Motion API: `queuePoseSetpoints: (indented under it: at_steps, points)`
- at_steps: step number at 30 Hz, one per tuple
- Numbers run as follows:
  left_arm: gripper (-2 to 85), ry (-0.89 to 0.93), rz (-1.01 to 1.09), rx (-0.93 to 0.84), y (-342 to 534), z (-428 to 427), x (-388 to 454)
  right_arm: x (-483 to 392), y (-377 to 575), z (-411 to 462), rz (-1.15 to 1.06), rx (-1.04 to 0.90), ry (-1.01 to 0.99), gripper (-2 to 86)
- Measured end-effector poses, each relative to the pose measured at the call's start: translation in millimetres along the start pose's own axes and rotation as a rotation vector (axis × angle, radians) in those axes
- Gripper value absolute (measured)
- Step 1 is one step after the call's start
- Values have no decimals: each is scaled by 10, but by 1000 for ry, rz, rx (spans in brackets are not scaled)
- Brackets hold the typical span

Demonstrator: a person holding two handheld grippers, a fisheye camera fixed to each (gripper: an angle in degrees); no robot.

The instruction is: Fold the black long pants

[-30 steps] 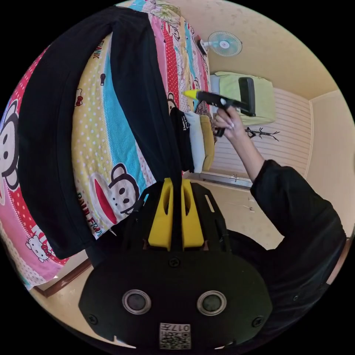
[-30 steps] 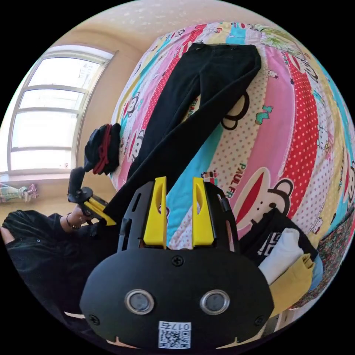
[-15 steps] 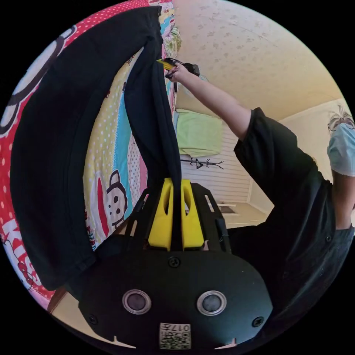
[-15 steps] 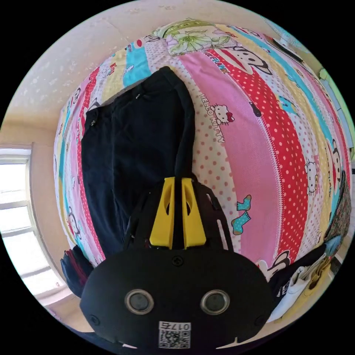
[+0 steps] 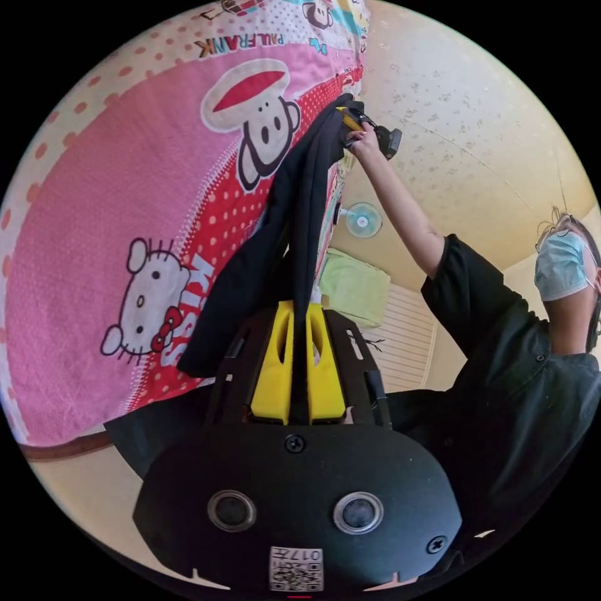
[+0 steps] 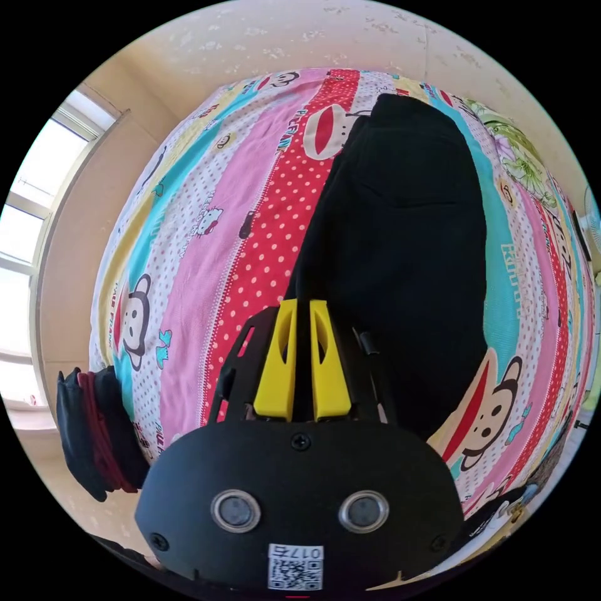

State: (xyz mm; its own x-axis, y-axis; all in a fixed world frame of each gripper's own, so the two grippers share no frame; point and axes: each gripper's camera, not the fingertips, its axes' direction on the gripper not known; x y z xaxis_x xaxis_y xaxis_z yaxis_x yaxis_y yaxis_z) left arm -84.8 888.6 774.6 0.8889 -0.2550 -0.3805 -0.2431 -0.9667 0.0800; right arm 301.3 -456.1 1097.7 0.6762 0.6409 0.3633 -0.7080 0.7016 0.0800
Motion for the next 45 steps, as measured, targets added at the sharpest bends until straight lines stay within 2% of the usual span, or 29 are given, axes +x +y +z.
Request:
queuePoseSetpoints:
  at_steps: [5,8,11,14,16,19,23,27,29,31,33,35,39,41,43,45]
  points:
    - [40,-45,-30,-28,-68,-75,-29,146,363,-186,-63,23,-16,73]
    - [41,-41,-34,-23,-130,-144,21,374,977,-424,-117,-12,-108,79]
    - [40,11,-13,-65,-199,-208,105,719,1784,-446,-58,-129,-226,91]
    - [40,170,-37,-41,-210,-339,77,977,2675,-305,55,-216,-486,104]
    - [40,298,-100,60,-171,-485,-46,1009,3271,-9,145,-284,-684,111]
    - [40,367,-174,49,-162,-499,-181,902,3716,424,217,-327,-943,100]
    - [39,261,-158,-8,-146,-515,-27,823,3924,539,199,-349,-1111,52]
    - [38,400,15,-100,-42,-364,266,1113,4087,-44,171,-231,-1213,39]
    - [37,294,-31,-168,31,-196,212,1188,4130,-175,149,-245,-1113,38]
    - [39,-61,-98,-208,113,-90,60,1256,4210,-34,134,-321,-824,40]
    - [45,-278,-146,-203,160,-64,-53,1296,4284,243,135,-417,-679,43]
    - [51,-334,-144,-161,209,-85,-42,1352,4324,417,151,-500,-639,51]
    - [96,-562,20,-120,223,-110,427,1594,4309,221,184,-387,-554,89]
    - [121,-572,133,-84,151,-102,662,1738,4261,138,190,-305,-530,104]
    - [129,-407,230,-94,-98,0,688,1961,4167,226,219,-229,-621,121]
    - [138,-303,197,-161,-360,168,454,2091,4089,409,241,-198,-766,130]
